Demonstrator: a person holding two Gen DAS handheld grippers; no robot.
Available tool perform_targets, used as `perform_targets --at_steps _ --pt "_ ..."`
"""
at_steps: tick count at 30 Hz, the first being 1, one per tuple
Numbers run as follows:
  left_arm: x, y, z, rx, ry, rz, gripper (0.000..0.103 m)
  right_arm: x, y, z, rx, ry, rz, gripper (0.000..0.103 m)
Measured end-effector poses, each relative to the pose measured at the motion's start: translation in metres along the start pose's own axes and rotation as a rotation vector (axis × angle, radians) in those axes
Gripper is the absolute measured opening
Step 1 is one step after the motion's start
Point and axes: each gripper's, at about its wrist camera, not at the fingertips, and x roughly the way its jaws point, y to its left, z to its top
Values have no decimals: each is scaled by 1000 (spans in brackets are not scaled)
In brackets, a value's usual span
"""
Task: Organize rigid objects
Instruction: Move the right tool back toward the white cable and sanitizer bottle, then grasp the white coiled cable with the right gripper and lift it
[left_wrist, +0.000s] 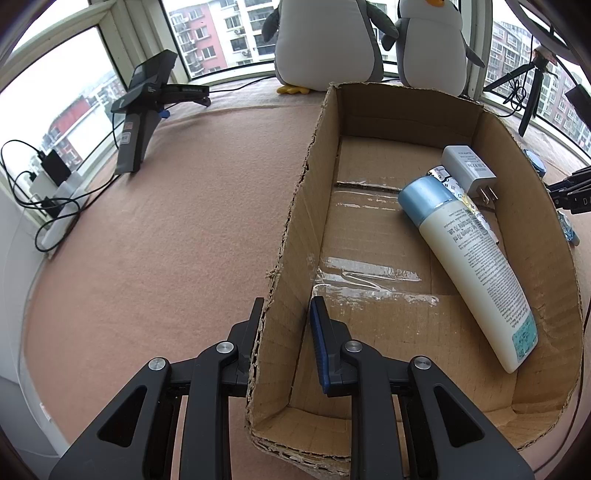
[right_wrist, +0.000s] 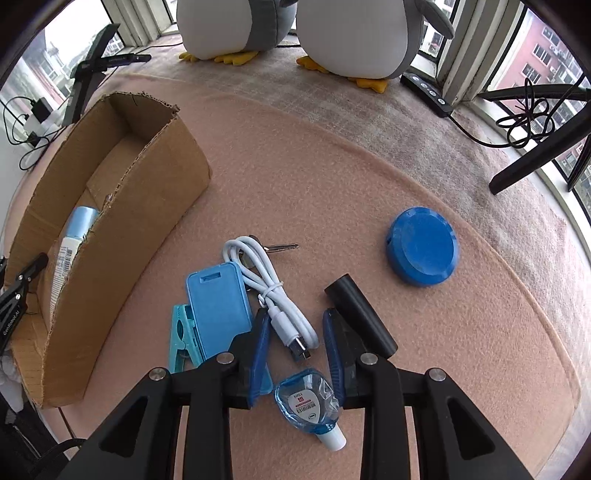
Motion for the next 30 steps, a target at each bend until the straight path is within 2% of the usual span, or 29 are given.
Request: perform_targets --at_steps 4,13,15,20,25,30 --pt "1 0 0 -2 1 -2 20 0 11 4 -65 1 -36 36" --pt "1 1 1 -4 2 -2 20 2 13 7 -92 9 -17 36" --pt "1 1 0 -6 2 -2 20 1 11 4 -90 15 -6 33" --pt "0 2 1 -5 2 -1 20 -4 5 -8 -70 17 15 16" --pt "0 3 0 -7 1 0 20 -9 -4 -22 -20 -4 21 15" --pt "-1 3 0 -8 1 0 20 -17 -16 -39 99 -54 40 14"
